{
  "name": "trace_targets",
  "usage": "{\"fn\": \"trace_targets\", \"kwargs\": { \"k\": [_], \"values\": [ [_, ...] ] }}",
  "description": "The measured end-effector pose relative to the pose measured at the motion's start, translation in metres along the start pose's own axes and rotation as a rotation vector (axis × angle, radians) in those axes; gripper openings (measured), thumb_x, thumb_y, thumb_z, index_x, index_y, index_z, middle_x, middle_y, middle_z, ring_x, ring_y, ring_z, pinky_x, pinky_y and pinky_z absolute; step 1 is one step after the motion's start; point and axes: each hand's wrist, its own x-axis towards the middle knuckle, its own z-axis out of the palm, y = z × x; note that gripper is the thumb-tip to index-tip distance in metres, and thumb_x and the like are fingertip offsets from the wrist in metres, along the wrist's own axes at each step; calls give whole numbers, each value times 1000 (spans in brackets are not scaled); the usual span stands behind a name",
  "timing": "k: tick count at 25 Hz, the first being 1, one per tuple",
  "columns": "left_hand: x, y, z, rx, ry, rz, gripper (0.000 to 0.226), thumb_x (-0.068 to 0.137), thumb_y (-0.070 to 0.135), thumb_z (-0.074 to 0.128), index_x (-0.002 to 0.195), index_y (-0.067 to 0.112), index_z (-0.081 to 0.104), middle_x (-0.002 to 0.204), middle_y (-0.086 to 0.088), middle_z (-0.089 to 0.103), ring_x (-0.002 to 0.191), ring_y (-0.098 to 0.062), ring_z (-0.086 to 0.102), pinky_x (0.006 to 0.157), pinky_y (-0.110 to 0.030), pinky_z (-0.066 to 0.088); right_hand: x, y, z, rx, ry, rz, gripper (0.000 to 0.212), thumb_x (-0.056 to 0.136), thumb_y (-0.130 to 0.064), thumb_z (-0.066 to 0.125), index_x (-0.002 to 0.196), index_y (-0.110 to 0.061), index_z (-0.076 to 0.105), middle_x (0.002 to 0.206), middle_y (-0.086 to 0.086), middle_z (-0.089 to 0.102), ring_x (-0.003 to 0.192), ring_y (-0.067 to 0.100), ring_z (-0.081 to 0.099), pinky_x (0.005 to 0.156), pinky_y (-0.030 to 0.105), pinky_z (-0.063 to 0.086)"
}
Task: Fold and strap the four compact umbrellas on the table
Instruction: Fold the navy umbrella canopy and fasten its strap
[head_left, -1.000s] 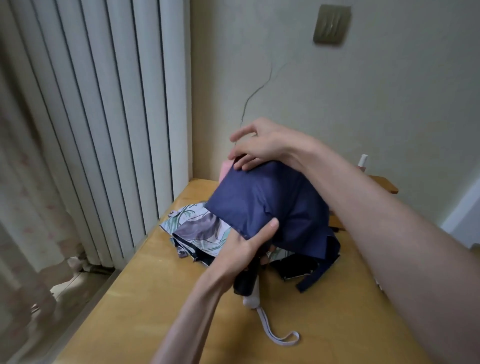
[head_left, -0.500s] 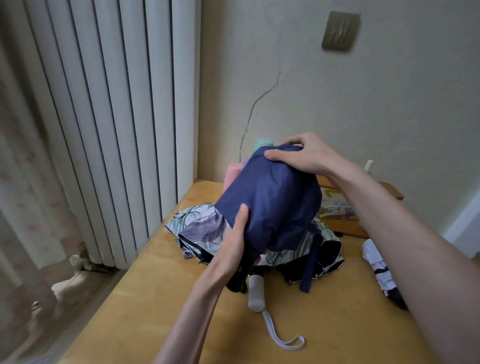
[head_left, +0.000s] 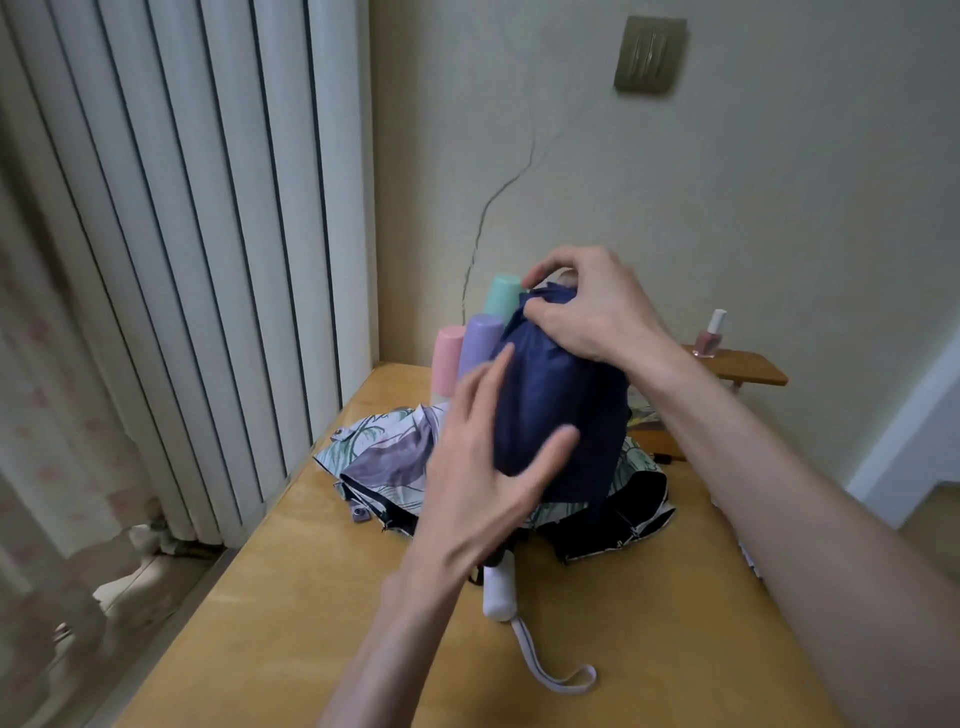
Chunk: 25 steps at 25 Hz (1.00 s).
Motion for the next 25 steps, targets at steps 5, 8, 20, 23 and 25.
{"fn": "trace_targets", "kwargs": {
  "k": [5,8,20,23,25],
  "values": [
    [-5,-17,8,29,45,-67,100,83,32,81,160,53,22,130,45,57,115,10,62,92,-14,51,-18,-11,16,75,-37,-24,14,83,-24,72,90,-37,72,95,-5,75,101,20,67,88,27,50],
    [-7,-24,13,187,147,-14,96,77,23,77,158,45,30,109,20,73,96,-10,66,68,-16,46,-11,-13,18,-89,-89,0,11,85,-28,70,90,-37,73,103,-2,74,109,25,66,90,31,51],
    [-4,-42,14,-237,271,-354,46,83,15,87,121,28,66,104,16,74,99,-5,70,86,-26,57,-17,29,-9,534,-7,104,26,108,-33,56,117,-18,76,105,-2,77,93,3,68,82,13,51],
    [-2,-47,6,-288,254,-379,41,84,15,88,113,31,65,100,21,74,95,0,70,81,-19,57,-44,66,-10,550,-109,196,31,105,-43,59,126,-25,73,117,-16,74,110,-5,67,87,8,48],
    [-3,-47,4,-315,240,-381,41,84,14,88,113,32,65,100,24,75,93,4,70,77,-14,55,-58,85,0,602,-195,256,36,100,-48,65,131,-31,69,121,-18,74,113,-5,67,92,12,50]
  ]
}}
